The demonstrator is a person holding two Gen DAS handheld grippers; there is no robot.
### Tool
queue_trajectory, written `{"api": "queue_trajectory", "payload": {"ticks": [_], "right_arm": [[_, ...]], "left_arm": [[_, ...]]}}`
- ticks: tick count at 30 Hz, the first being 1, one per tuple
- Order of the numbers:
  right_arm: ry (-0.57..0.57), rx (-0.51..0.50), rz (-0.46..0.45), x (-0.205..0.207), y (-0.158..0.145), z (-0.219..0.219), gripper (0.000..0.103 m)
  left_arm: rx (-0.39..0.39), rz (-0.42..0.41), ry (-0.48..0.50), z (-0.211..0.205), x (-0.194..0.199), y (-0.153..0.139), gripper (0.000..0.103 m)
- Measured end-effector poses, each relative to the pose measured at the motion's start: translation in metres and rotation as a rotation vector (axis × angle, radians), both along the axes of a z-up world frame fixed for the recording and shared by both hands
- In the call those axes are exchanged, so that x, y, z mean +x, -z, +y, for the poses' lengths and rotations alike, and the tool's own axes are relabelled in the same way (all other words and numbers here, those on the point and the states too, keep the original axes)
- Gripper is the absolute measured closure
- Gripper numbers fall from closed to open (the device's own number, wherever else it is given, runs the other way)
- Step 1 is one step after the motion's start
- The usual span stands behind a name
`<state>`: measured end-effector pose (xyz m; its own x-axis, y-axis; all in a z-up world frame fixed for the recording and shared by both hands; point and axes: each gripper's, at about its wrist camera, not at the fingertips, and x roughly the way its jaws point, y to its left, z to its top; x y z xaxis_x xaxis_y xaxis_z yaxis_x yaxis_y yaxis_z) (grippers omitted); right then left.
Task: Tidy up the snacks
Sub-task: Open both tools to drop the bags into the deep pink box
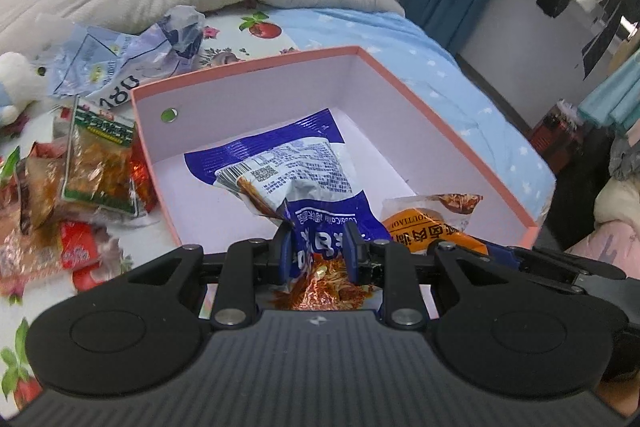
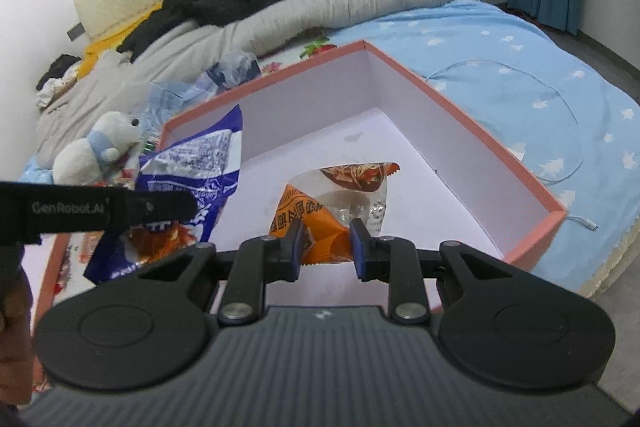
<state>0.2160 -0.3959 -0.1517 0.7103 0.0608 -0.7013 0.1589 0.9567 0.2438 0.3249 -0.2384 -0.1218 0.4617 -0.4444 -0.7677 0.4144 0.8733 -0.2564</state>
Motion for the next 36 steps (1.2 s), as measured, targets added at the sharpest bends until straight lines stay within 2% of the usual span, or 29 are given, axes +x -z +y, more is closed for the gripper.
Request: {"api": "queue_trajectory", "payload": {"ticks": [5, 10, 12, 14, 15, 17, 24, 36], "right_arm": [[-0.001, 0.023, 0.032, 0.017, 0.015, -0.005, 0.075], [-0.004, 0.046, 0.043, 0.022, 0.023, -0.006, 0.074], [-0.001, 0.049, 0.043, 0.021, 0.024, -0.007, 0.073], [0.000, 0.070, 0.042, 0.020, 0.022, -0.008, 0.073], [-0.001, 0.072, 0.042, 0.018, 0.021, -0.007, 0.061], [0.005, 0.056, 0.033, 0.015, 0.017, -0.006, 0.045], [0.006, 0.043, -0.035, -0.017, -0.010, 0.001, 0.045], [-0.038, 0.048, -0.140, -0.088, -0.054, 0.037, 0.045]], "left_arm": [[0.010, 0.044, 0.006, -0.003, 0.024, 0.017, 0.073], [-0.009, 0.052, 0.012, 0.003, 0.032, 0.019, 0.071], [-0.018, 0.044, 0.018, 0.004, 0.032, 0.016, 0.064], [-0.012, 0.037, 0.024, 0.004, 0.030, 0.013, 0.049], [-0.006, 0.026, 0.018, 0.005, 0.027, 0.012, 0.047], [-0.006, 0.014, 0.018, 0.007, 0.022, 0.007, 0.045], [-0.020, -0.041, 0.014, 0.022, -0.014, -0.022, 0.045], [-0.053, -0.115, -0.045, 0.077, -0.111, -0.067, 0.045]]}}
